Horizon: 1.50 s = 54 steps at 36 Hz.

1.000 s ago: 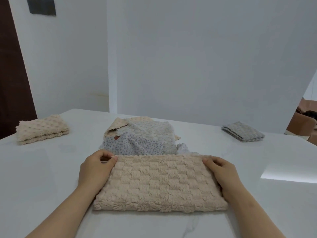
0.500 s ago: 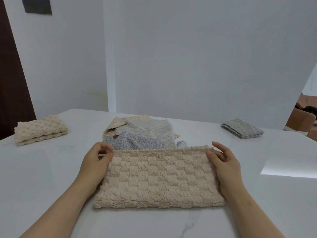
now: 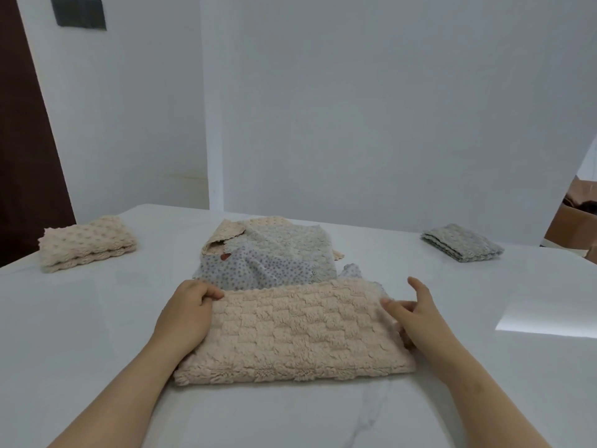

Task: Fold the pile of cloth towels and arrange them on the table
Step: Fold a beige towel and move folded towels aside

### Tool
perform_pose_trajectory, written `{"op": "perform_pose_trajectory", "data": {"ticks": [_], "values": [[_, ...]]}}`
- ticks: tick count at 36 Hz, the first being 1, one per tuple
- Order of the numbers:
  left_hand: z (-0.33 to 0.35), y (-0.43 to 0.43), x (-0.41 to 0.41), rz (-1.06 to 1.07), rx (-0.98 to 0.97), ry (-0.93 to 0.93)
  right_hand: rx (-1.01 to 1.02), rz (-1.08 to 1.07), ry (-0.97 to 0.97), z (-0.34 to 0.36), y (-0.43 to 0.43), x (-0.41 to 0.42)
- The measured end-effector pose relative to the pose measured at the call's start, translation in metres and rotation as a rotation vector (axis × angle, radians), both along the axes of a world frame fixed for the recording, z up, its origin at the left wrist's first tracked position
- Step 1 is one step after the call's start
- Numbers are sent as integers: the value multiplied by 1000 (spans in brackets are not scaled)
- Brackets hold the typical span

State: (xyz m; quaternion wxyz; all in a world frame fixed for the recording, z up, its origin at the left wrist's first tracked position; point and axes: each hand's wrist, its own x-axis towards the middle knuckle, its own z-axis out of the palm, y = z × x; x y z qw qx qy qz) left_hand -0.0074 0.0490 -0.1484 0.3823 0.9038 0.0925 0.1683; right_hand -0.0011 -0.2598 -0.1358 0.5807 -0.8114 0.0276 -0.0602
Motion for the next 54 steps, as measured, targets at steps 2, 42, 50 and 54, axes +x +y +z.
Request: {"op": "perform_pose_trajectory", "data": {"ticks": [2,42,50,54], "values": [[1,0,0,-54,40,51,-74,39,77,3,0,-3],[1,-102,-35,-416,726,281,-29,-103,217,16,-22,-22],[12,-92,-36,-284,562,38,87,-14,230,40,-15,-24],[24,-69,-34,-251,-18,28,191,68,219,56,-4,-26]]}}
